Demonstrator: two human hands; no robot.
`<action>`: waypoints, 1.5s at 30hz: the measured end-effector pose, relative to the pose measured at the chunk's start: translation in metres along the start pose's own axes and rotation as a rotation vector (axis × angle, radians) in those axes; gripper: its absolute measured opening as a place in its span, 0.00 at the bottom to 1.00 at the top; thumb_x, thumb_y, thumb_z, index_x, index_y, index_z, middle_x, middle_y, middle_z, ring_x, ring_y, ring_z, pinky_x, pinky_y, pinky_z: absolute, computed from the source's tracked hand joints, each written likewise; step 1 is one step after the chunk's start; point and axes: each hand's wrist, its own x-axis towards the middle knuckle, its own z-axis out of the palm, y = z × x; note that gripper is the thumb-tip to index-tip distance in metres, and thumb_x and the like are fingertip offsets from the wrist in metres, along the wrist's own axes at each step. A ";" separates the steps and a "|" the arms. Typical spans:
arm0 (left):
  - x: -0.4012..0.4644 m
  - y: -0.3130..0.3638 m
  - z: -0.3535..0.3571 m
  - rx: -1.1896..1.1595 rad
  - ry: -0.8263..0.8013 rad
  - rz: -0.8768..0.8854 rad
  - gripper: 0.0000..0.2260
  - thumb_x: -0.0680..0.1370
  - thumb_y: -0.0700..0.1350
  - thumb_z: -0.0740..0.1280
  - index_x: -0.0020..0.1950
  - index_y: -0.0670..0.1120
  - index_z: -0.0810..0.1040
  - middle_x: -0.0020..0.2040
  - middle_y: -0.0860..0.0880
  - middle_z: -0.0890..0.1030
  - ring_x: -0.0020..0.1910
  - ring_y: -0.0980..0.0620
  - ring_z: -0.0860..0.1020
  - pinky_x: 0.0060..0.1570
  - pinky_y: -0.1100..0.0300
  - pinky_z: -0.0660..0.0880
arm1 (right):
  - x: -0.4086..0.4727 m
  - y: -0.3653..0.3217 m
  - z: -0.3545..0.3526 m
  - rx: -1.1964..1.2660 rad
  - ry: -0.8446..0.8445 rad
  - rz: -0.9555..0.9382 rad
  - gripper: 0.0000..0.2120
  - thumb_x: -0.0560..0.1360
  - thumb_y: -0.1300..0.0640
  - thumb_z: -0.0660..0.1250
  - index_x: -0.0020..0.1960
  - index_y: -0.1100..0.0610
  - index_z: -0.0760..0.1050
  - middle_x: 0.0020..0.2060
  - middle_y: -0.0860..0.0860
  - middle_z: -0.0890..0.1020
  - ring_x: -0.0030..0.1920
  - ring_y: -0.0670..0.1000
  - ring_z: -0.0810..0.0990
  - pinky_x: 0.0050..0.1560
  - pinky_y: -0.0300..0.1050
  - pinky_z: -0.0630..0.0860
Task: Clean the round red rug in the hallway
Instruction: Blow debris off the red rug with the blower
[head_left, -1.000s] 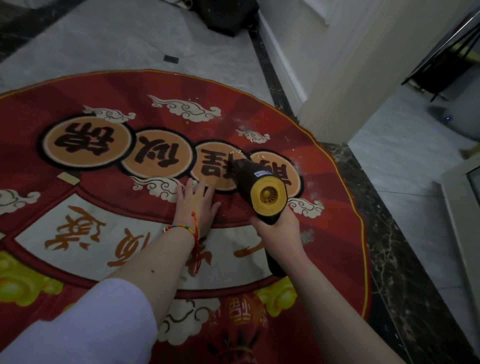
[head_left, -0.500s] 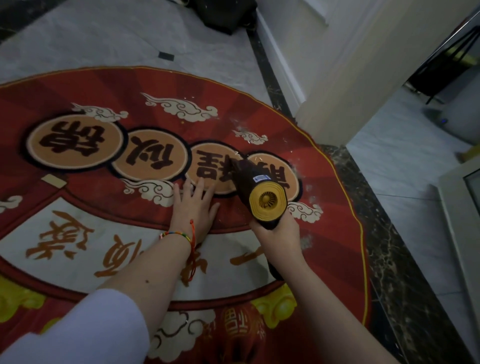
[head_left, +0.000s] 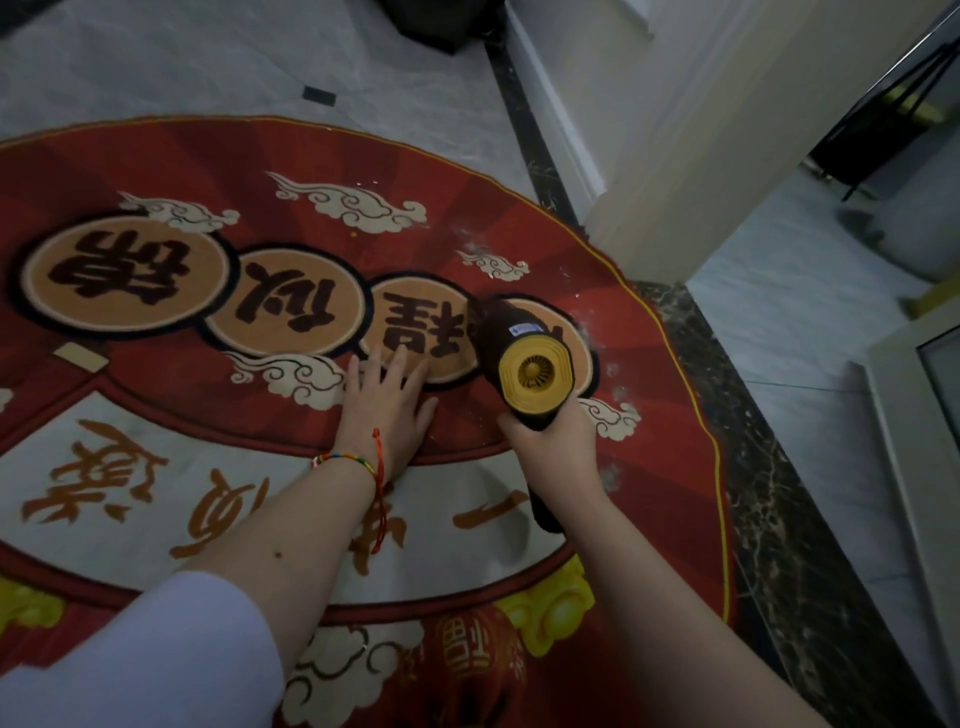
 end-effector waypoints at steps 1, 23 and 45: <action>0.000 0.000 0.001 -0.003 0.003 -0.001 0.24 0.81 0.57 0.52 0.76 0.51 0.59 0.77 0.45 0.58 0.75 0.39 0.53 0.73 0.42 0.47 | 0.005 -0.004 0.002 0.013 -0.002 0.001 0.14 0.69 0.61 0.71 0.52 0.54 0.73 0.42 0.46 0.78 0.42 0.44 0.75 0.35 0.30 0.67; 0.001 0.009 -0.008 0.030 0.011 0.124 0.23 0.81 0.54 0.56 0.73 0.44 0.65 0.73 0.41 0.66 0.72 0.39 0.62 0.71 0.47 0.57 | -0.015 0.001 -0.023 -0.059 -0.040 0.026 0.09 0.70 0.62 0.71 0.46 0.54 0.72 0.36 0.47 0.77 0.36 0.42 0.75 0.28 0.27 0.66; -0.002 0.035 0.012 -0.086 0.015 0.163 0.23 0.82 0.55 0.52 0.76 0.46 0.62 0.76 0.44 0.60 0.75 0.43 0.56 0.74 0.50 0.52 | 0.001 0.011 -0.023 -0.009 0.081 0.067 0.11 0.69 0.60 0.71 0.51 0.57 0.75 0.42 0.49 0.79 0.42 0.46 0.76 0.31 0.26 0.65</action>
